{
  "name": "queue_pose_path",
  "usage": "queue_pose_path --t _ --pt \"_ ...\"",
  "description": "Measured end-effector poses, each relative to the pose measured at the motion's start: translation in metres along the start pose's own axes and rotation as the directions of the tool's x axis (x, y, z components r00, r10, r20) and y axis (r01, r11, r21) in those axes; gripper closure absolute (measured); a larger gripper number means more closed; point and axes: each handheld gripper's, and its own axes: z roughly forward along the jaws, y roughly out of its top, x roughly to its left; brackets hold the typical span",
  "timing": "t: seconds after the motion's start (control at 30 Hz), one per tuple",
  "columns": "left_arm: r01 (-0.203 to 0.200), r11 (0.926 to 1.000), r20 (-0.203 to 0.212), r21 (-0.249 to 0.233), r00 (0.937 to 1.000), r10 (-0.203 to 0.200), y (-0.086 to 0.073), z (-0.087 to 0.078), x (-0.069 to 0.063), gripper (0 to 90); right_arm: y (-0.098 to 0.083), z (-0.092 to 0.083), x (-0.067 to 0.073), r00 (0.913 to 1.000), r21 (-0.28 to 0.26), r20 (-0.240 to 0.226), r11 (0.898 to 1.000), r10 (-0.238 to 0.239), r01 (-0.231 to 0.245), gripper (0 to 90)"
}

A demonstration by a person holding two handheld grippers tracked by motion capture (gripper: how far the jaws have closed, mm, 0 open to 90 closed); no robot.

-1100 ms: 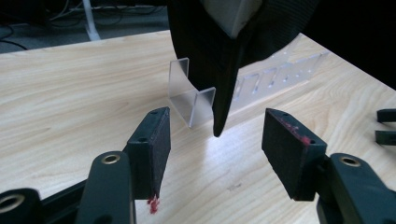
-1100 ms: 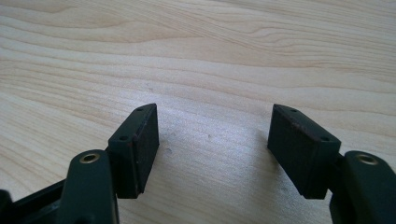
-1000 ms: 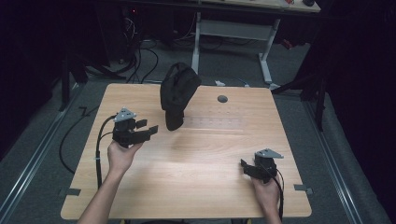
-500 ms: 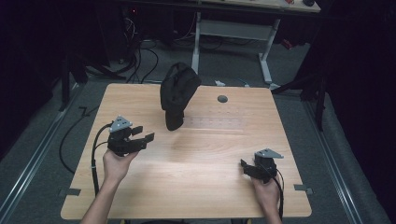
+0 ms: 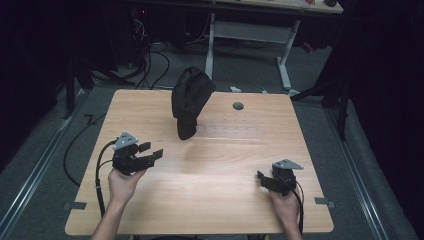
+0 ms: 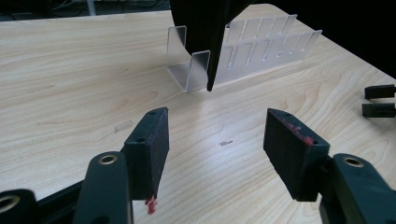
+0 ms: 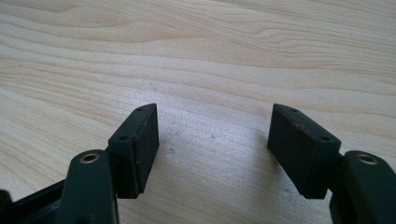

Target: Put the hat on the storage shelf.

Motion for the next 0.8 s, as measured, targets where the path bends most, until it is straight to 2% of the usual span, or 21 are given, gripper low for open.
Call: queue_pose_path --t 0.8 --pt "0.045 0.9984 -0.006 0.035 0.9990 -0.045 -0.035 0.003 0.001 39.7 0.000 0.000 0.000 1.0000 0.000 -0.001 1.000 0.001 -0.001 33.9"
